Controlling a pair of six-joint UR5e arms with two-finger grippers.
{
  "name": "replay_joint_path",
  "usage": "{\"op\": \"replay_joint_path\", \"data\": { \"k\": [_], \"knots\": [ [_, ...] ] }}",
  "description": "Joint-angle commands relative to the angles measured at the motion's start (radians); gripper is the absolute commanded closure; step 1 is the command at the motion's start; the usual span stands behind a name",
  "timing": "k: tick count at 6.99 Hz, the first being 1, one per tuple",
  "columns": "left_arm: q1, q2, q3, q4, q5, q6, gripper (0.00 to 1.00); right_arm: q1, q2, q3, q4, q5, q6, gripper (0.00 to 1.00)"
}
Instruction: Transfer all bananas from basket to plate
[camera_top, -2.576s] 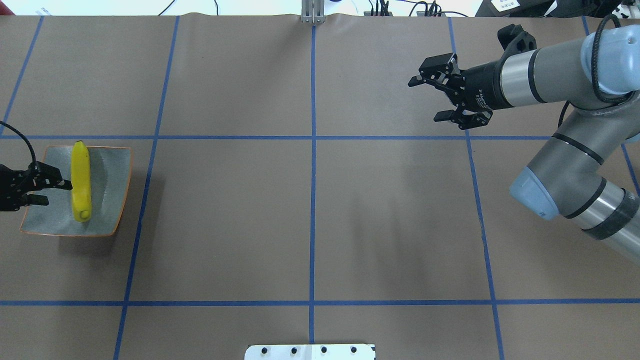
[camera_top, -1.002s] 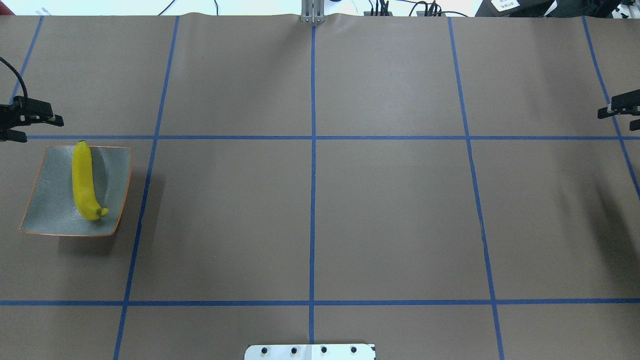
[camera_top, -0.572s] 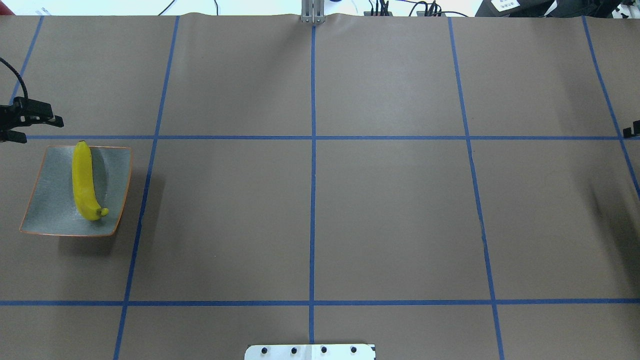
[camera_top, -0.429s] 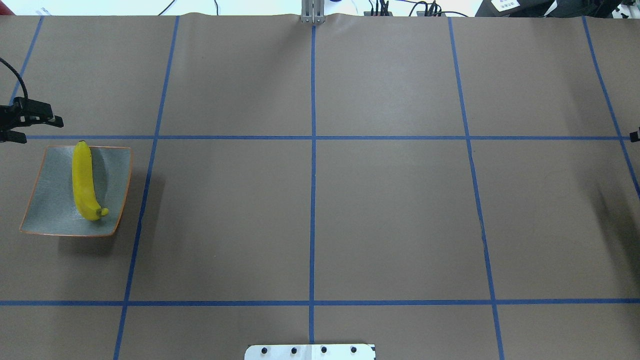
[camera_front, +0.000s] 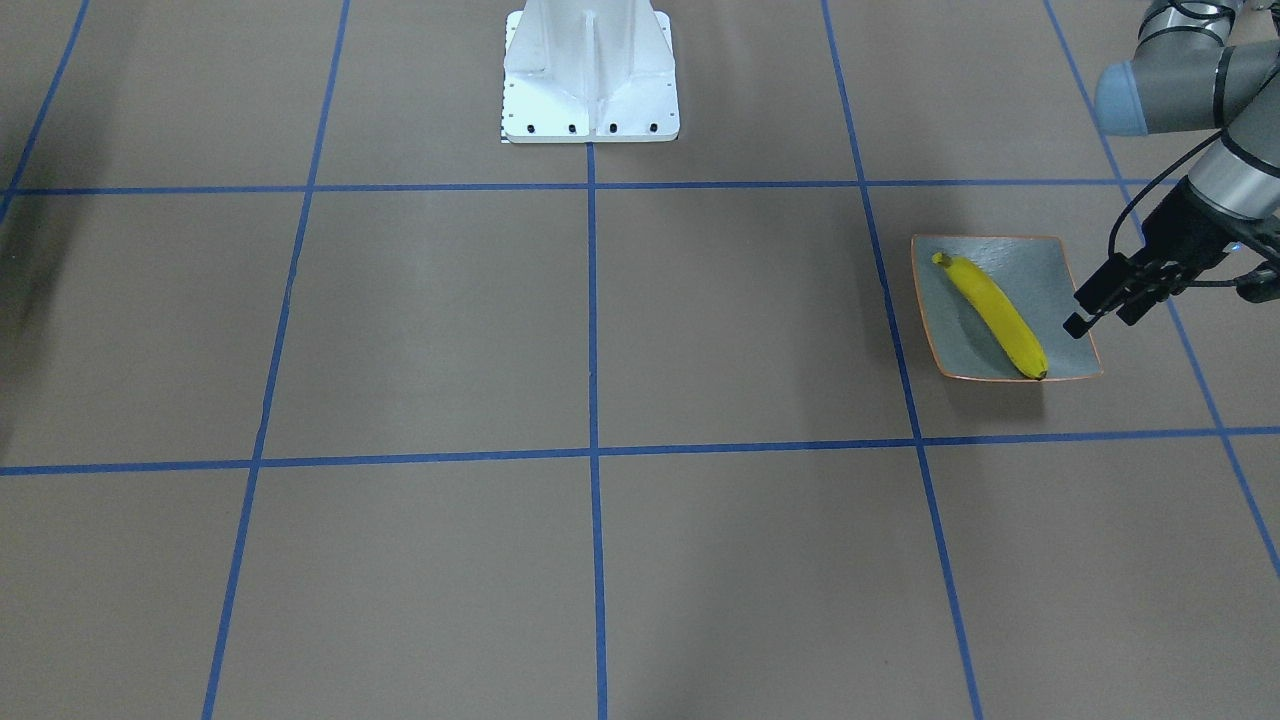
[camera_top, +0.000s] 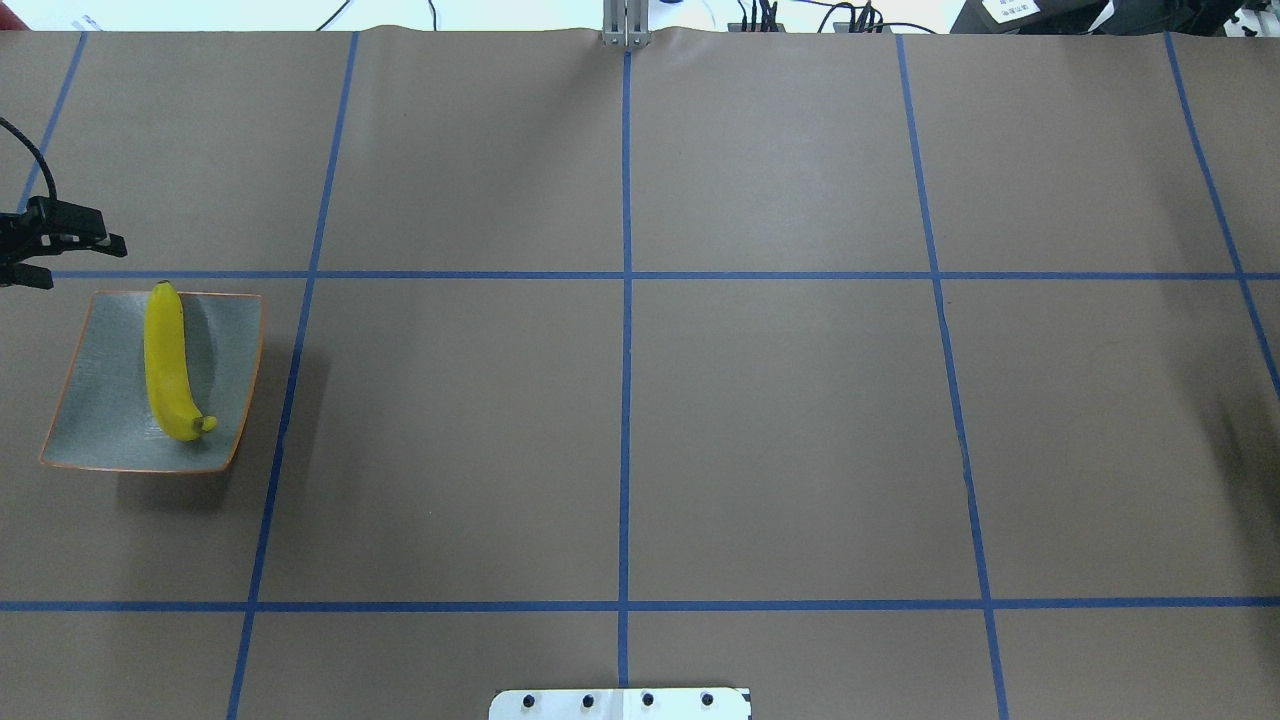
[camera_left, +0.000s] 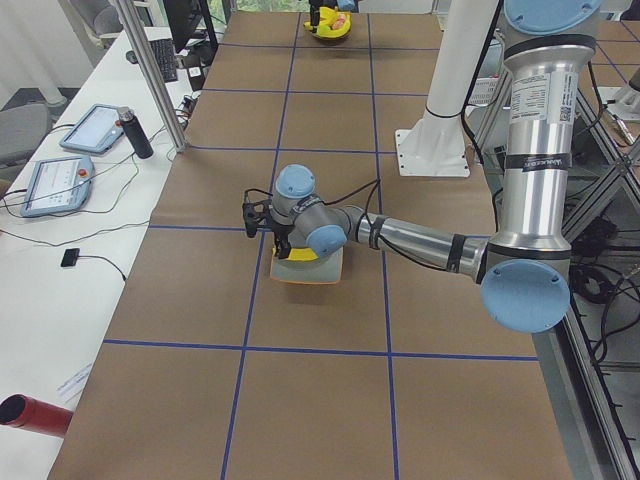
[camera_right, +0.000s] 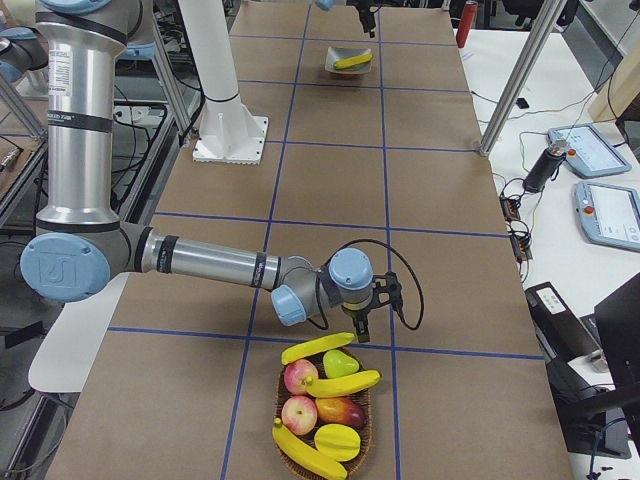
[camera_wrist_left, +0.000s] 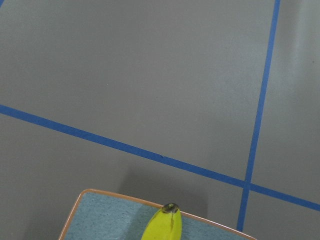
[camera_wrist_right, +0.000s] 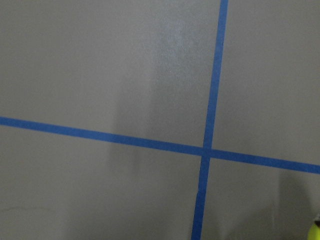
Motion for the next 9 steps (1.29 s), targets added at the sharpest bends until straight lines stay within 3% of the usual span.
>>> {"op": "replay_joint_path", "data": {
  "k": [1,5,9],
  "knots": [
    [0.002,-0.001,0.011,-0.004,0.000,0.000,0.00,-0.019,-0.013,0.000,0.000,0.026,-0.021,0.00],
    [0.008,-0.003,0.018,-0.011,0.000,-0.002,0.00,-0.001,-0.013,-0.009,-0.026,-0.003,-0.108,0.00],
    [0.008,-0.001,0.029,-0.021,0.000,0.000,0.00,-0.035,-0.036,-0.010,-0.042,-0.095,-0.159,0.04]
  ]
}}
